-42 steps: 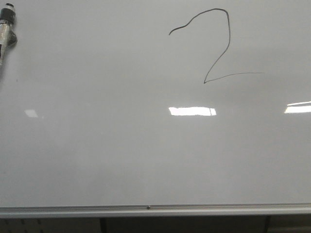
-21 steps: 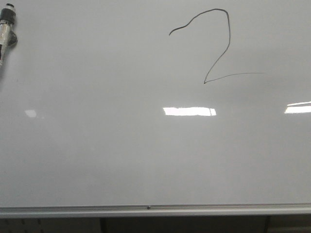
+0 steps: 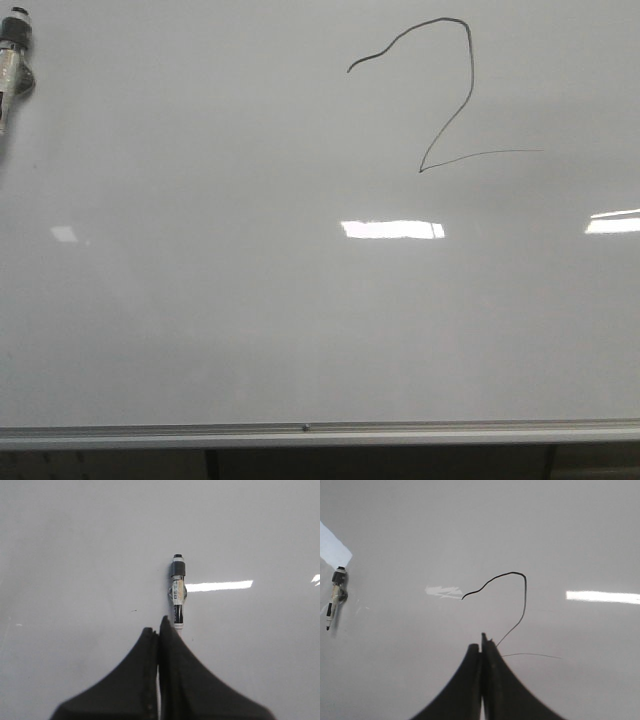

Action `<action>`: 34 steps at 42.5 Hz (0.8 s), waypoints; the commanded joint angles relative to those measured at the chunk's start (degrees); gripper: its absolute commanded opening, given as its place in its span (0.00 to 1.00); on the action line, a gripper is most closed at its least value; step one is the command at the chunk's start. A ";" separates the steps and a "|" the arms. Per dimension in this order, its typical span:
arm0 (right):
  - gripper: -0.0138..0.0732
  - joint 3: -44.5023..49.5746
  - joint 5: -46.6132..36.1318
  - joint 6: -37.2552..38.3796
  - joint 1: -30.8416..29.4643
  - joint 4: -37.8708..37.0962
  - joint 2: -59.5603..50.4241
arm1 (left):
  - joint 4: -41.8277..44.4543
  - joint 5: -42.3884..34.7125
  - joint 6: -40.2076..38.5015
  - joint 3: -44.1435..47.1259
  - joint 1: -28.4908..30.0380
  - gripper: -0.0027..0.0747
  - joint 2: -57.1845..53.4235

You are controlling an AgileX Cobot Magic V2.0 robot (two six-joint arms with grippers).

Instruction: Write number 2 on whiteboard

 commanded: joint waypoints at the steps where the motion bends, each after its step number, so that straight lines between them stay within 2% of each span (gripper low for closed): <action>1: 0.02 -1.47 -1.18 -0.27 -0.30 0.66 0.21 | -0.95 -4.66 -0.39 -1.60 0.05 0.01 0.40; 10: 0.02 -1.47 -1.18 -0.27 -0.30 0.66 0.21 | -0.95 -4.41 -0.39 -1.60 0.05 0.01 0.40; 14: 0.02 -1.47 -1.18 -0.27 -0.30 0.66 0.21 | 3.03 -6.62 -1.10 0.22 0.05 0.01 -0.71; 23: 0.02 -1.47 -0.23 -0.27 -0.30 0.66 0.21 | 14.10 -9.72 -13.05 9.52 0.05 0.01 -10.73; 29: 0.02 -1.47 0.00 -0.27 -0.30 0.66 0.21 | 17.04 -14.47 -18.57 18.05 0.05 0.01 -17.12; 34: 0.02 -1.47 0.09 -0.27 -0.30 0.66 0.26 | 17.45 -17.99 -20.21 22.96 0.05 0.01 -16.74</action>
